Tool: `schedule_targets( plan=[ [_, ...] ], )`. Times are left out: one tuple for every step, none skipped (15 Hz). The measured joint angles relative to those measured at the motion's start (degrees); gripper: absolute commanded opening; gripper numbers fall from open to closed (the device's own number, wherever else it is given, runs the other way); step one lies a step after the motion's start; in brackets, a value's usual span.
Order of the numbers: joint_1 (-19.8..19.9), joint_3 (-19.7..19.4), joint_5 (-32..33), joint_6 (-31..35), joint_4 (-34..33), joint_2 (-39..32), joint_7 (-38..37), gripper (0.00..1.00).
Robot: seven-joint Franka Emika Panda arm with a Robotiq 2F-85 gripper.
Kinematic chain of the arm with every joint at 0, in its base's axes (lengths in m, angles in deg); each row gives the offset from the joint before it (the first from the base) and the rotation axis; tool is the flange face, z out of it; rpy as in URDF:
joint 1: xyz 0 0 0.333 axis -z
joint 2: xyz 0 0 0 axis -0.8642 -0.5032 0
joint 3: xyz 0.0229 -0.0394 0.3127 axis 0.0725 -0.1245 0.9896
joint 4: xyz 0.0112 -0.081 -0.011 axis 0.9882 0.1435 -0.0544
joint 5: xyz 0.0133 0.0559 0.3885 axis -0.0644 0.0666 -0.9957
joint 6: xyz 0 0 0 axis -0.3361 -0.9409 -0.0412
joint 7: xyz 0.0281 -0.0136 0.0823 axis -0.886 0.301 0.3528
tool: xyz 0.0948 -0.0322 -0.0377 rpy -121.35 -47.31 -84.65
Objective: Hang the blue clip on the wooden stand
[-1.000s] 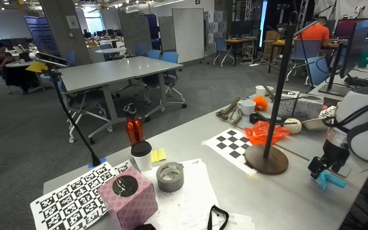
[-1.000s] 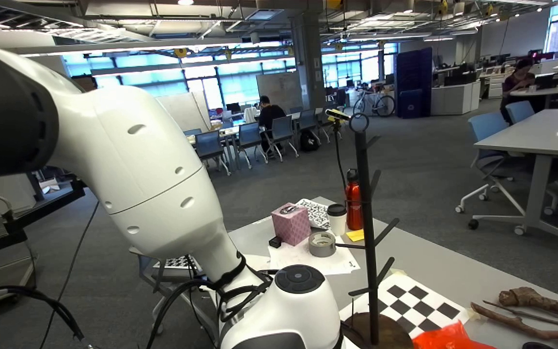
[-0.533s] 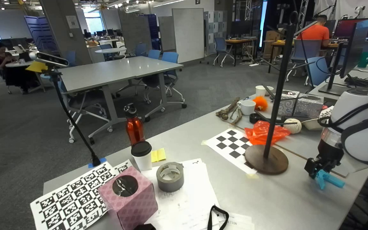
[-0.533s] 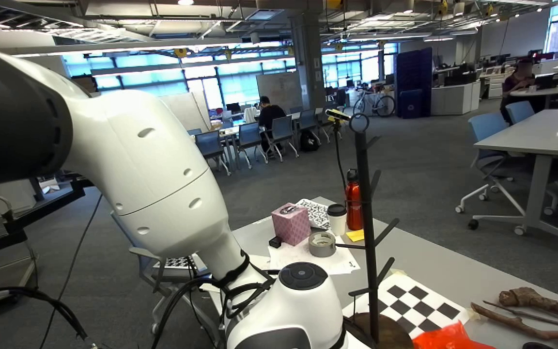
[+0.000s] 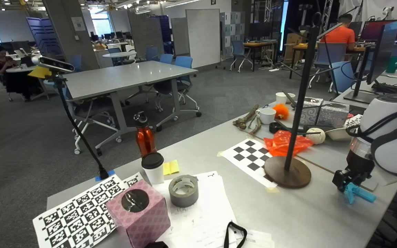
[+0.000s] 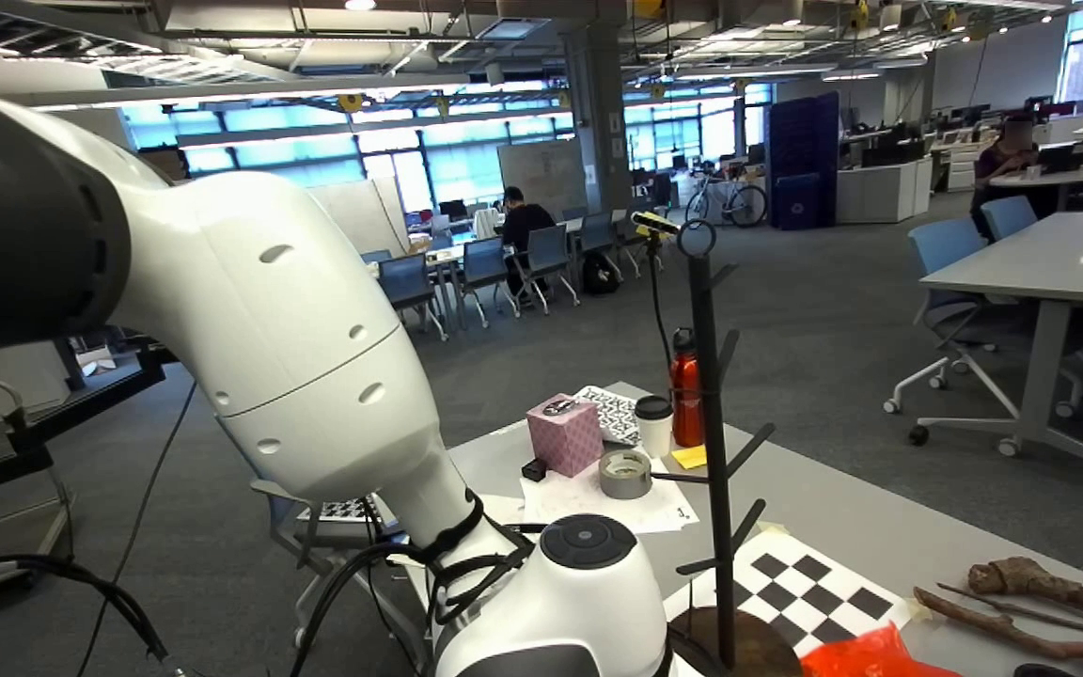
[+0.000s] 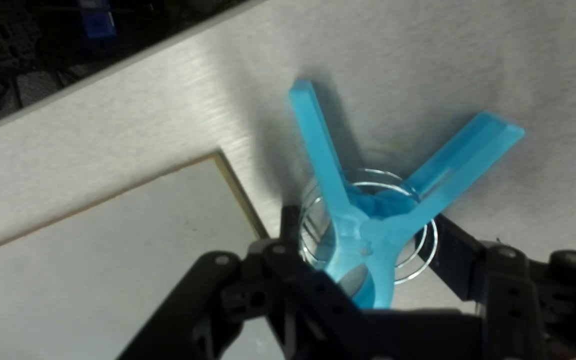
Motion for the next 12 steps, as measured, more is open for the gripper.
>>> schedule_targets(
  plan=[
    [-0.6,-0.9,0.1,0.0,0.7,0.4,0.0,0.37],
    [-1.4,-1.9,0.2,0.0,1.6,1.1,0.0,0.37],
    [-2.2,-2.8,0.3,-0.1,2.6,2.0,0.0,0.37],
    [-2.9,-3.6,0.5,-0.2,3.7,3.0,0.0,0.37],
    [-3.8,-4.5,0.7,-0.6,4.7,4.2,0.0,0.37],
    [-4.6,-5.3,1.0,-1.1,5.8,5.5,0.0,0.37],
    [-5.5,-6.1,1.5,-1.6,6.7,7.0,0.0,0.37],
    [-6.4,-6.9,2.3,-2.2,7.6,8.7,0.0,0.37],
    [-7.3,-7.8,3.2,-2.6,8.3,10.3,0.0,0.37],
    [-8.2,-8.8,4.4,-3.1,9.0,12.0,-0.1,0.37],
    [-9.1,-9.8,5.9,-3.5,9.5,13.6,-0.2,0.37],
    [-10.0,-10.8,7.6,-3.9,9.9,15.2,-0.4,0.37]
  ],
)
